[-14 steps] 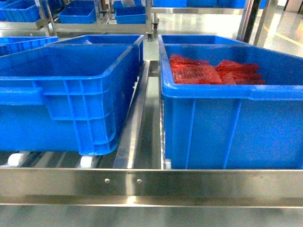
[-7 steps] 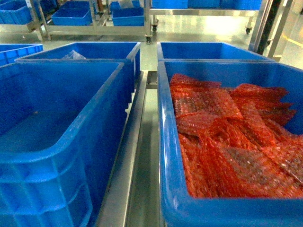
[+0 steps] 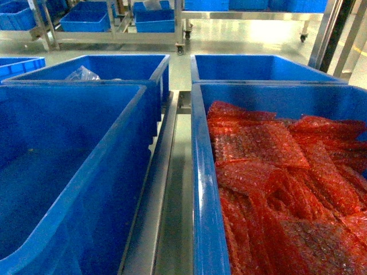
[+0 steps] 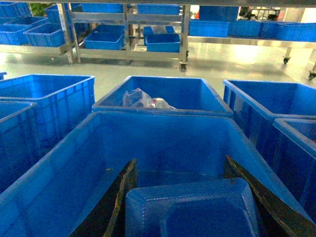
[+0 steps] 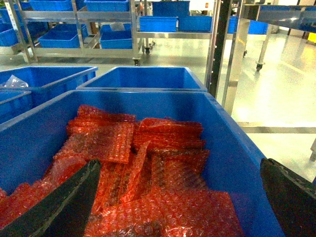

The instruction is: Pick blue part to blue bin on bottom shelf

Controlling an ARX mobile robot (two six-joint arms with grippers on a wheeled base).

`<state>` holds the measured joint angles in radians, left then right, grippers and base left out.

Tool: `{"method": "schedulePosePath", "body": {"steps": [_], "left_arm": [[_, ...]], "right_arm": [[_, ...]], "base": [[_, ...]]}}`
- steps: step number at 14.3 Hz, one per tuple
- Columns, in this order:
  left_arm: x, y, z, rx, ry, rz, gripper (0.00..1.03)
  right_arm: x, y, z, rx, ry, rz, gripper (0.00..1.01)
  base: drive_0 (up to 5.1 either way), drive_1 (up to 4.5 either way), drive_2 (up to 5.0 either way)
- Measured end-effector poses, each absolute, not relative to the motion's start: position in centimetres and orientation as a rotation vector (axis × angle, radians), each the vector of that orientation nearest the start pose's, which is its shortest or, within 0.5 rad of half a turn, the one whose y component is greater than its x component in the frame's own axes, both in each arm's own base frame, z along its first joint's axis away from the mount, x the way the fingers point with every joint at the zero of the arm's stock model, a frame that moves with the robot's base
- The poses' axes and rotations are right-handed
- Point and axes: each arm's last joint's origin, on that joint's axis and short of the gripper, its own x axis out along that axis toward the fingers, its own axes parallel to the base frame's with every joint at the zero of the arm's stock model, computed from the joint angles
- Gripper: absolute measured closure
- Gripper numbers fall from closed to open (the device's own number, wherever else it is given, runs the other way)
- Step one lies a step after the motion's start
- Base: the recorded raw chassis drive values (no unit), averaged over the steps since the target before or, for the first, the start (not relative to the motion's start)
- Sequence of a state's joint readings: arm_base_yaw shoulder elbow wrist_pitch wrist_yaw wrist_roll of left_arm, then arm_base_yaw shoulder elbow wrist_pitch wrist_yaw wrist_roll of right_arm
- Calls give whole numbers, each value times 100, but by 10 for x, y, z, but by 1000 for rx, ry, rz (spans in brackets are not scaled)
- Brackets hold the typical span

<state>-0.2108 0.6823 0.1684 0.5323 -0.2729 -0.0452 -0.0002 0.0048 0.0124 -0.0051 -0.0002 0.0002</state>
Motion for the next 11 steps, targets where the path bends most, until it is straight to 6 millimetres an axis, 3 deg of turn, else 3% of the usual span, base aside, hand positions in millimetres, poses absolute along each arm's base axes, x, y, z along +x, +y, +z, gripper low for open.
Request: {"method": "schedulePosePath", "body": {"steps": [11], "left_arm": [[152, -24, 204, -50, -19, 62, 59]], "right_arm": [[97, 0, 167, 0, -2, 0, 3]], "base": [[0, 0, 0]]}}
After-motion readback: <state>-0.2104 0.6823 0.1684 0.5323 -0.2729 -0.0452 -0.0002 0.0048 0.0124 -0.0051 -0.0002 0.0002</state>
